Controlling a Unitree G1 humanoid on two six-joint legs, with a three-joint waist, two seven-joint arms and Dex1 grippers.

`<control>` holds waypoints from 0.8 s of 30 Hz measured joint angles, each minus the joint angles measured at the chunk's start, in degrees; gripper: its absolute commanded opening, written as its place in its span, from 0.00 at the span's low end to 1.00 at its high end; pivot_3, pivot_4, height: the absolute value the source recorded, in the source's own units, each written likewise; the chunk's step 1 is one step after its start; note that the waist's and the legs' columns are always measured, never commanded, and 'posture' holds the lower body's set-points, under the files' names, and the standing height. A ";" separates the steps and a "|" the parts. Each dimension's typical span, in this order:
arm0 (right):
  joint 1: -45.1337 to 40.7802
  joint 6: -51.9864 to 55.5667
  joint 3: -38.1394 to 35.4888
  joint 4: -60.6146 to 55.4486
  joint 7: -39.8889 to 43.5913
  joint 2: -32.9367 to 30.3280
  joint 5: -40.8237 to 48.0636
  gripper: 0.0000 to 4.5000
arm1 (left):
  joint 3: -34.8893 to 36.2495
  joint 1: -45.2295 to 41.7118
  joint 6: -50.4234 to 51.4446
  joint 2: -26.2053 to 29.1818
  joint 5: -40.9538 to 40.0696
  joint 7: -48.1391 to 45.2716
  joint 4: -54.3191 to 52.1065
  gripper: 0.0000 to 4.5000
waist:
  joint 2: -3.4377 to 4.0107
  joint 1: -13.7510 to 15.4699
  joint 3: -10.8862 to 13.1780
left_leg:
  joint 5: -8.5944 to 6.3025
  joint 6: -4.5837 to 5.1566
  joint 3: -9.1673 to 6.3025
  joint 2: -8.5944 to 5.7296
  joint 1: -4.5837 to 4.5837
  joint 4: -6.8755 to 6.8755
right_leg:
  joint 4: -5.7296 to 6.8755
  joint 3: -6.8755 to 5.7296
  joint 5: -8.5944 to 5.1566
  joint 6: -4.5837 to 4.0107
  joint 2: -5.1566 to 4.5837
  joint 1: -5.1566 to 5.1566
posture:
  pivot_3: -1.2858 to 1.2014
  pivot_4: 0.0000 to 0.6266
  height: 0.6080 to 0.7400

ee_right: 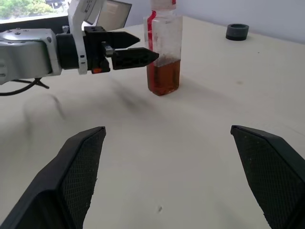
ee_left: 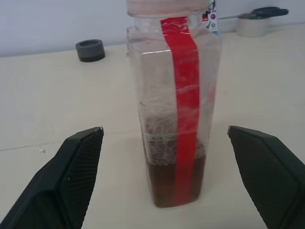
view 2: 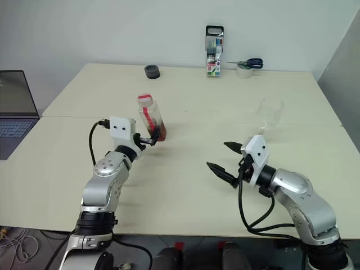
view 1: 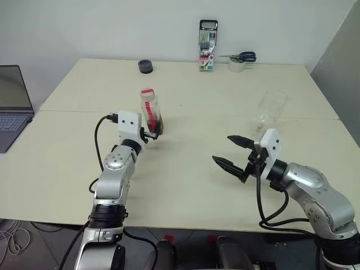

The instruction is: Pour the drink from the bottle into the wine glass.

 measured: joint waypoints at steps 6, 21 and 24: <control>-2.60 0.38 0.05 0.03 1.20 -0.07 0.47 1.00 | 0.01 -4.76 -0.25 -2.57 0.12 1.84 2.99 0.99 | -0.02 -0.01 0.01 | 0.06 -0.11 0.00 0.00 -0.02 0.01 | 0.00 -0.01 0.00 0.00 0.00 -0.01 | 0.52 0.24 1.00; -5.43 1.93 -0.02 1.27 4.46 -1.42 1.90 1.00 | 0.65 -13.11 0.19 -3.42 2.40 7.32 10.19 0.99 | -0.04 -0.01 0.02 | 0.12 -0.21 0.01 -0.02 -0.06 0.04 | 0.00 0.00 0.00 0.00 -0.01 -0.03 | 0.52 0.24 1.00; -6.43 1.93 -0.09 1.99 4.54 -1.43 1.90 1.00 | 0.96 -14.35 0.36 -3.52 2.39 8.10 11.02 0.99 | -0.04 -0.01 0.02 | 0.12 -0.22 0.00 -0.02 -0.06 0.03 | 0.00 -0.01 0.00 0.00 -0.01 -0.03 | 0.52 0.24 1.00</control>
